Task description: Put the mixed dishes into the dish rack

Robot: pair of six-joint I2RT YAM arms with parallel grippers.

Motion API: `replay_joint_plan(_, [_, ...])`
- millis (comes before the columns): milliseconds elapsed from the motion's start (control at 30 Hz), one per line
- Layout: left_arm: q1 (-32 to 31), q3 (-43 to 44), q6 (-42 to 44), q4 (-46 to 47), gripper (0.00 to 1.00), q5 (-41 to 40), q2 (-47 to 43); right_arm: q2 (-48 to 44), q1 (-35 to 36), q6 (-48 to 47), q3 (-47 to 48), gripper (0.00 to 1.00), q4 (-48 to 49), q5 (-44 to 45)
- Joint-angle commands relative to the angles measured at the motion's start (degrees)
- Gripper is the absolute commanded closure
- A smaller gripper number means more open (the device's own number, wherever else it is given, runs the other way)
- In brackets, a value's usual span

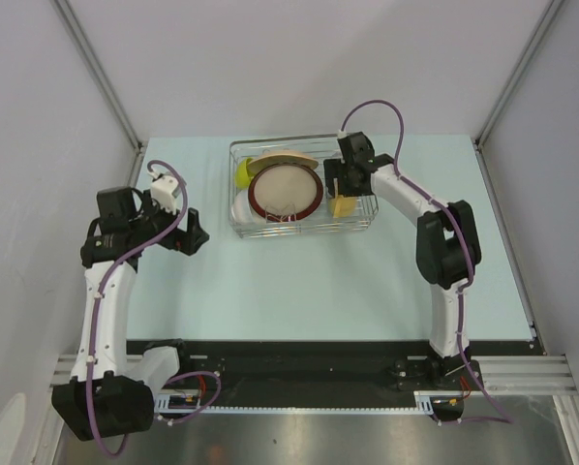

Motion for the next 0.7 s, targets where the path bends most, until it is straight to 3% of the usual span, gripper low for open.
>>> replay_joint_plan(0, [0.63,1.13,-0.45,2.68,0.0,-0.73,0.99,-3.89,0.49,-0.28,-1.0,0.11,0.28,2.04])
replay_joint_plan(233, [0.54,1.93,-0.89,2.42,0.0,-0.47,0.99,-9.15,1.72,-0.89,-4.07,0.0,-0.07,3.45])
replay_joint_plan(567, [0.63,2.1,-0.8,1.89,0.0,-0.73,0.38,-18.55,3.12,-0.28,-6.62,0.0,-1.91,6.08])
replay_joint_plan(667, [0.54,2.45,-0.98,1.1,0.0,-1.25,0.03,-26.89,5.49,-0.19,-10.22,0.0,-2.97,8.62])
